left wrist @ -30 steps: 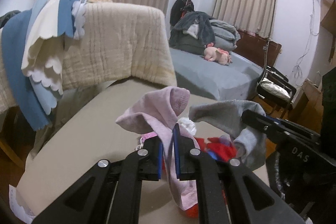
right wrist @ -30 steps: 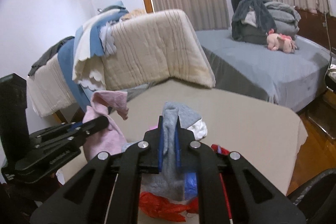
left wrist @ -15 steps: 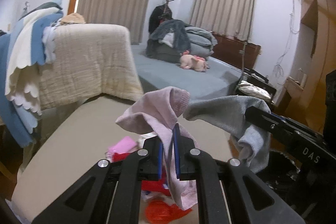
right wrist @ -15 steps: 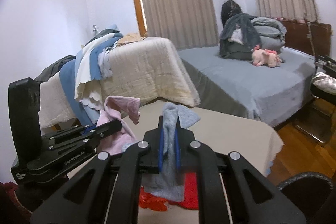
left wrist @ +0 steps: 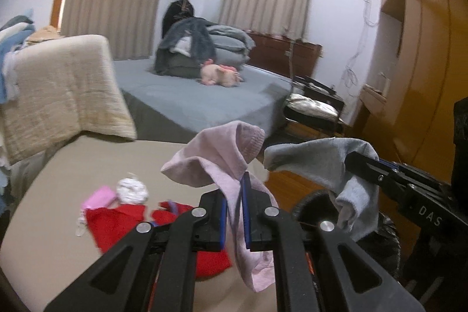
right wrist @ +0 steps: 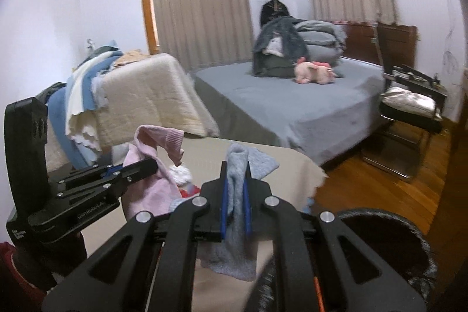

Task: Collect trash
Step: 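Carry pink and grey cloths over the bin and open both tools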

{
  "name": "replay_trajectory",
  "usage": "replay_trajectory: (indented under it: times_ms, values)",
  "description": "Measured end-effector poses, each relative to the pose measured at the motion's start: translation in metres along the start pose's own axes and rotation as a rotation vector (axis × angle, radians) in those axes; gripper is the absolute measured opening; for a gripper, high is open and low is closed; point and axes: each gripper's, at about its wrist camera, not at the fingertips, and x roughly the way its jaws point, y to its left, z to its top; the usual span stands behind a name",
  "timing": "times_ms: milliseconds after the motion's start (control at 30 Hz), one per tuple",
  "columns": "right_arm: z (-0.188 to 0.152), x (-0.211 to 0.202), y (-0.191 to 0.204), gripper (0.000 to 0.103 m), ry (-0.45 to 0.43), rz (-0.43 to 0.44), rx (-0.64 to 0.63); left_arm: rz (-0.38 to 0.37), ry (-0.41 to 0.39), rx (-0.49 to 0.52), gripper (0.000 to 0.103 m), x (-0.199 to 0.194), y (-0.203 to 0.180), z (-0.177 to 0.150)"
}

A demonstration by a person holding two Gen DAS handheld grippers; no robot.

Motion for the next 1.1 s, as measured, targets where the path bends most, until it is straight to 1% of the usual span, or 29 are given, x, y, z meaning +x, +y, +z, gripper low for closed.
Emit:
replay_trajectory:
  times_ms: [500,733,767,800,833,867,900,933,967,1000,1033,1067,1100]
  values:
    - [-0.062,-0.051,-0.094,0.008,0.073,-0.245,0.105,-0.211,0.103,0.098,0.009,0.055,-0.107,-0.031]
    - [-0.088,-0.057,-0.126,0.009,0.117,-0.327,0.142,-0.297,0.169,0.134,0.009,0.080,-0.146,-0.050]
    - [-0.092,-0.057,-0.129,0.012,0.126,-0.336,0.148,-0.308,0.178,0.136,0.009,0.083,-0.148,-0.051]
    - [-0.096,-0.058,-0.133,0.013,0.133,-0.346,0.154,-0.319,0.188,0.139,0.010,0.085,-0.152,-0.053]
    - [-0.100,-0.058,-0.137,0.014,0.143,-0.358,0.160,-0.325,0.192,0.140,0.014,0.086,-0.154,-0.054]
    - [-0.104,-0.058,-0.140,0.022,0.152,-0.369,0.166,-0.335,0.201,0.140,0.017,0.088,-0.156,-0.055]
    - [-0.107,-0.059,-0.143,0.027,0.159,-0.379,0.173,-0.337,0.210,0.141,0.028,0.090,-0.156,-0.056]
    - [-0.110,-0.059,-0.146,0.034,0.162,-0.385,0.180,-0.336,0.215,0.139,0.039,0.090,-0.156,-0.058]
    - [-0.112,-0.060,-0.148,0.040,0.162,-0.390,0.189,-0.336,0.216,0.137,0.041,0.091,-0.154,-0.058]
    - [-0.114,-0.061,-0.149,0.042,0.162,-0.395,0.195,-0.335,0.221,0.135,0.043,0.090,-0.152,-0.059]
    - [-0.115,-0.062,-0.152,0.048,0.162,-0.399,0.195,-0.329,0.225,0.133,0.043,0.090,-0.149,-0.059]
    - [-0.116,-0.063,-0.151,0.056,0.159,-0.406,0.194,-0.323,0.224,0.133,0.044,0.089,-0.147,-0.059]
    - [-0.116,-0.063,-0.151,0.061,0.153,-0.413,0.193,-0.314,0.222,0.131,0.045,0.087,-0.143,-0.058]
